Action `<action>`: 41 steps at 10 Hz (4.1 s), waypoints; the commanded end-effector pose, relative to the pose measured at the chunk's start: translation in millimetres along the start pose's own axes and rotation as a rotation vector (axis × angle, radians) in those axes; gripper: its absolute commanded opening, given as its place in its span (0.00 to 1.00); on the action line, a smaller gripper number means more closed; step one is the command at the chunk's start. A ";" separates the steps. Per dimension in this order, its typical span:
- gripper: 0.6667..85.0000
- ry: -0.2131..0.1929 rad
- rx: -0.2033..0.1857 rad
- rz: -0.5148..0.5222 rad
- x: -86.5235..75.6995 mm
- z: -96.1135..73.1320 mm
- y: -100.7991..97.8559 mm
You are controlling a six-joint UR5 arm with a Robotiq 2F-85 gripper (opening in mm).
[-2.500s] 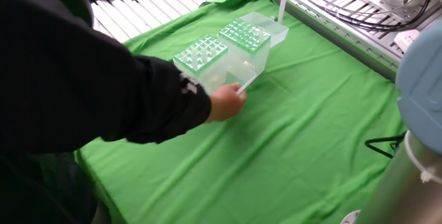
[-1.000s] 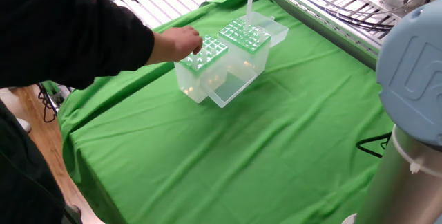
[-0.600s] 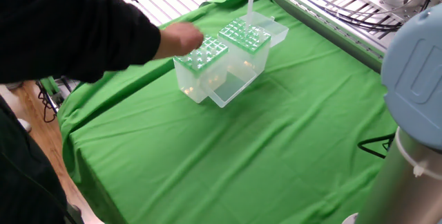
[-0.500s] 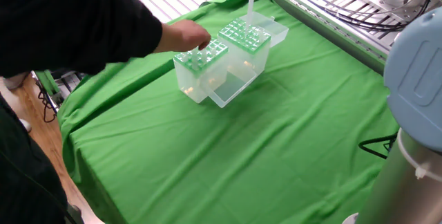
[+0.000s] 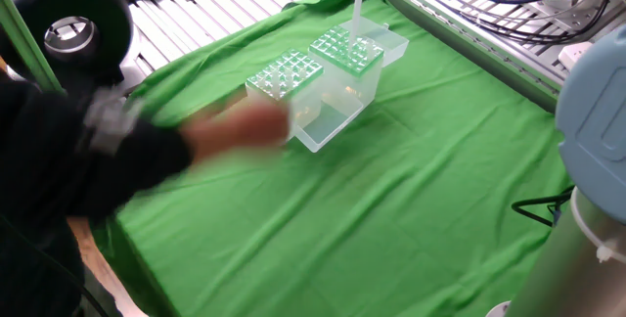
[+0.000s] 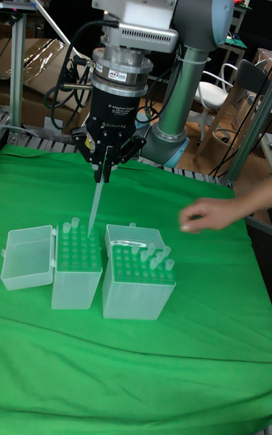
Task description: Insert a large pipette tip into the holder for large pipette tips
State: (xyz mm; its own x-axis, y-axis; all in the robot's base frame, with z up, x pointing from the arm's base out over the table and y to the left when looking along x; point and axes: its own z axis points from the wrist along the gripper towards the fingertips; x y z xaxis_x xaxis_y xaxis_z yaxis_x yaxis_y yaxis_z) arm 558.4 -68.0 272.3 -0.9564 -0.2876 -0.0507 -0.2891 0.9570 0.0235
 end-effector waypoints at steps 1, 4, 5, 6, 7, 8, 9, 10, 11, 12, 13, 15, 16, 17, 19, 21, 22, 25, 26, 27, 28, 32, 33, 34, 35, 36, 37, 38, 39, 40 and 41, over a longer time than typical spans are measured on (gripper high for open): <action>0.00 -0.014 -0.009 0.000 -0.9 1.4 1.8; 0.00 0.008 -0.011 -0.002 7.1 -11.7 1.6; 0.00 0.021 -0.006 -0.002 12.3 -18.6 0.0; 0.00 0.022 -0.007 -0.002 12.8 -18.4 0.0; 0.00 0.017 -0.007 -0.002 11.2 -16.5 0.2; 0.00 0.014 -0.006 -0.002 10.4 -14.1 0.0; 0.00 0.009 -0.008 -0.002 9.0 -10.9 0.5; 0.00 0.006 -0.007 -0.002 8.1 -8.7 0.5; 0.00 0.005 -0.005 -0.002 7.6 -6.7 -0.2; 0.00 0.005 -0.006 -0.002 7.5 -5.8 0.1; 0.00 0.005 -0.006 -0.002 7.9 -4.8 0.1; 0.00 0.006 -0.007 0.000 8.5 -3.6 0.9; 0.00 0.008 -0.007 0.001 9.0 -2.9 2.3; 0.00 0.006 -0.007 0.003 8.6 -1.9 3.3; 0.00 0.000 -0.005 0.004 6.9 1.0 3.8; 0.00 -0.004 -0.007 0.003 5.9 0.4 4.3; 0.00 -0.001 -0.008 0.001 6.7 -2.3 4.0; 0.00 0.008 -0.004 0.003 11.1 -7.1 2.7; 0.00 0.008 -0.006 0.001 11.3 -7.5 3.0; 0.00 0.000 -0.007 0.001 8.6 -0.5 2.8; 0.00 -0.012 -0.004 0.000 5.2 6.9 2.1; 0.00 -0.008 0.004 -0.002 6.1 7.8 0.2; 0.01 -0.013 0.002 -0.004 4.7 12.0 0.8; 0.00 -0.009 0.007 -0.004 6.5 12.0 -1.0; 0.00 0.001 0.012 -0.006 9.1 5.1 -2.3; 0.00 0.014 0.013 -0.012 12.0 -4.8 -2.8; 0.00 0.031 0.010 -0.015 16.6 -15.4 -2.1; 0.00 0.049 0.010 -0.025 22.3 -22.7 -2.1; 0.00 0.052 0.001 -0.037 22.8 -28.9 1.3; 0.00 0.054 0.002 -0.042 21.4 -33.5 4.5; 0.00 0.068 0.028 -0.044 19.0 -40.2 2.5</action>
State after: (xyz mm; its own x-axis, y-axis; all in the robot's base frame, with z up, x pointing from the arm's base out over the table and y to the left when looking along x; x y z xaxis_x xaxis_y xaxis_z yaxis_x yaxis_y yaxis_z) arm 539.3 -76.1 294.8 -0.9485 -0.3168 0.0006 -0.3168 0.9485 0.0024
